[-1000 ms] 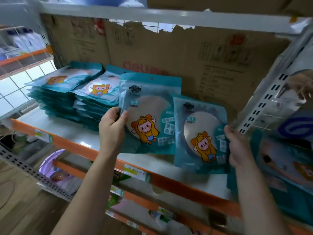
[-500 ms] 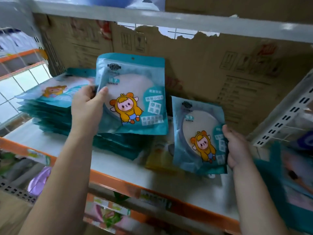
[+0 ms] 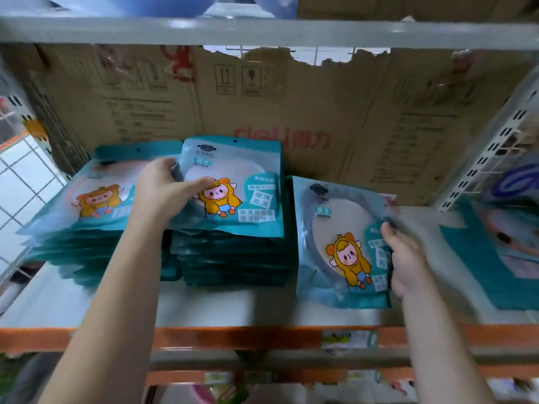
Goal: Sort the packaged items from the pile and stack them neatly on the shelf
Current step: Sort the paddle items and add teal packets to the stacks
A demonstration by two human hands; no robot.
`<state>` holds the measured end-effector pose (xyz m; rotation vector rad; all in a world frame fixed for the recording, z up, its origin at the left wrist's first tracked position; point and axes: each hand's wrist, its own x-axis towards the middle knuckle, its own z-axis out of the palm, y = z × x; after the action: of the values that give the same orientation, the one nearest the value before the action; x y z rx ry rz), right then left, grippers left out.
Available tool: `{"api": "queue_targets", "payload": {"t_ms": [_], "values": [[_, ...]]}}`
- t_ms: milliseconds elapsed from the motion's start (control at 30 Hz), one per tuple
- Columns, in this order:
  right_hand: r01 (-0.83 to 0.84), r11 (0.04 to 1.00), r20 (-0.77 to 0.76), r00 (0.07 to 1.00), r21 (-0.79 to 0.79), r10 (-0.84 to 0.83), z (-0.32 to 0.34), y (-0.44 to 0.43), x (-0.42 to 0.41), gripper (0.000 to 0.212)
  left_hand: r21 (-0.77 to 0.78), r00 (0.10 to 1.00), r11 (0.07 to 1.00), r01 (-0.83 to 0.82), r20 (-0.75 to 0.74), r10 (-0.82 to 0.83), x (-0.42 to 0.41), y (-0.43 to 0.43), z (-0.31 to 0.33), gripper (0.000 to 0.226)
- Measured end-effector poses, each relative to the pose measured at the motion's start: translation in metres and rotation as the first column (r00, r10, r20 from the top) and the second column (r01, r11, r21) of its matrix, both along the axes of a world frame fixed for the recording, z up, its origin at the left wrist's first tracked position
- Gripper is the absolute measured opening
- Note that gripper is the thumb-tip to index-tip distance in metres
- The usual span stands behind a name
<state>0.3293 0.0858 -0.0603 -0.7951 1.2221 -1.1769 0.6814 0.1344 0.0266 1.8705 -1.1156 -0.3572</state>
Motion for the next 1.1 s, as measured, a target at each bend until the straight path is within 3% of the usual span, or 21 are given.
{"api": "queue_targets", "payload": {"t_ms": [300,367,467,633,733,867,967,1100], "values": [[0.086,0.996,0.025,0.996,-0.008,-0.085,0.002,0.026,0.018,0.011,0.098,0.969,0.995,0.018,0.242,-0.042,-0.010,-0.003,-0.011,0.043],[0.086,0.996,0.026,0.996,-0.003,-0.086,0.001,0.030,0.018,0.015,0.126,0.959,0.992,0.016,0.279,-0.050,-0.011,-0.004,-0.011,0.050],[0.092,0.996,0.026,0.995,-0.009,-0.092,0.002,0.035,0.015,0.025,0.129,0.956,0.992,0.005,0.289,-0.042,-0.008,-0.006,-0.012,0.042],[0.089,0.996,0.014,0.996,-0.030,-0.088,0.007,0.037,0.012,0.020,0.159,0.944,0.987,-0.016,0.327,-0.037,-0.008,-0.009,-0.015,0.046],[0.092,0.996,0.006,0.996,-0.018,-0.092,0.012,0.036,0.013,0.028,0.151,0.932,0.989,-0.013,0.359,-0.042,-0.013,-0.005,-0.011,0.045],[0.080,0.996,0.019,0.997,-0.035,-0.079,0.022,0.031,0.020,0.037,0.025,0.888,0.999,0.022,0.460,-0.031,-0.010,0.006,-0.010,0.044],[0.054,0.997,0.033,0.998,-0.062,-0.052,0.037,0.023,0.037,0.038,-0.176,0.862,0.983,0.046,0.504,0.050,0.000,0.024,-0.018,0.036],[-0.075,0.985,0.020,0.997,-0.153,0.079,0.073,0.011,0.078,0.027,-0.359,0.848,0.932,0.056,0.510,0.146,0.017,0.063,-0.040,0.024]]}}
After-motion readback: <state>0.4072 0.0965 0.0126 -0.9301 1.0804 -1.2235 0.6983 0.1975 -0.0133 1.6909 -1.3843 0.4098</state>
